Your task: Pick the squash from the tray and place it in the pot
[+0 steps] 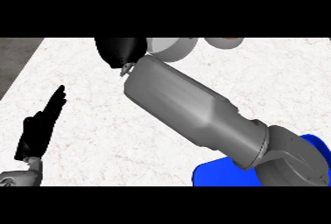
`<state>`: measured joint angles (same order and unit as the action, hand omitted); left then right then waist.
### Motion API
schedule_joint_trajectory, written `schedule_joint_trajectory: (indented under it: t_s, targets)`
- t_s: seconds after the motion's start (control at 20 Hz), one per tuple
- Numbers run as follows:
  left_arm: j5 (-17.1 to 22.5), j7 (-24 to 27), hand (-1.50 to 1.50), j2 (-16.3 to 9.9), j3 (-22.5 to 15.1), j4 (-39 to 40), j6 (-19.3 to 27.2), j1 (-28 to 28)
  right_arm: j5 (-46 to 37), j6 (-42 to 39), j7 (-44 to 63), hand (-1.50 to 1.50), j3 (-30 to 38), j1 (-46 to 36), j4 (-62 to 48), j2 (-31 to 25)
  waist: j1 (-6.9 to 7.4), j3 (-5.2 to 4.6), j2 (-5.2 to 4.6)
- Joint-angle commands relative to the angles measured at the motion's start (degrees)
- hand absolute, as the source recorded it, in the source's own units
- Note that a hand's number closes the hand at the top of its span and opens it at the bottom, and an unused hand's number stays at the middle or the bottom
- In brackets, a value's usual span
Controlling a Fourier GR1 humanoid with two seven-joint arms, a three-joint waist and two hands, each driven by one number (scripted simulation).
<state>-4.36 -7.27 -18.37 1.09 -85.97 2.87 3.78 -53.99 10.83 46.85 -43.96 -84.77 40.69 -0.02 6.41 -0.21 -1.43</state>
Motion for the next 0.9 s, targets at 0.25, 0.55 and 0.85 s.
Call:
schedule_joint_trajectory:
  t_s: [0.25, 0.55, 0.85]
  targets:
    - [-0.05, -0.99, 0.0, 0.52, 0.54, 0.05, 0.52, 1.24, 3.15, 6.49, -11.88, 1.5, 5.22, -5.53, -18.0, 0.02, -0.24, 0.01, -0.62]
    - [1.06, 0.35, 0.0, -0.49, 1.25, -0.43, -1.18, 1.43, 1.03, 7.32, -18.14, 1.5, 4.89, -7.11, -26.95, -1.67, 0.28, -0.04, -1.23]
    - [-0.02, 0.84, 0.0, -0.34, 0.03, -0.91, -1.37, 1.38, 6.11, 11.2, -19.3, -1.5, 11.0, -5.86, -30.64, -1.35, 2.04, 0.01, -2.11]
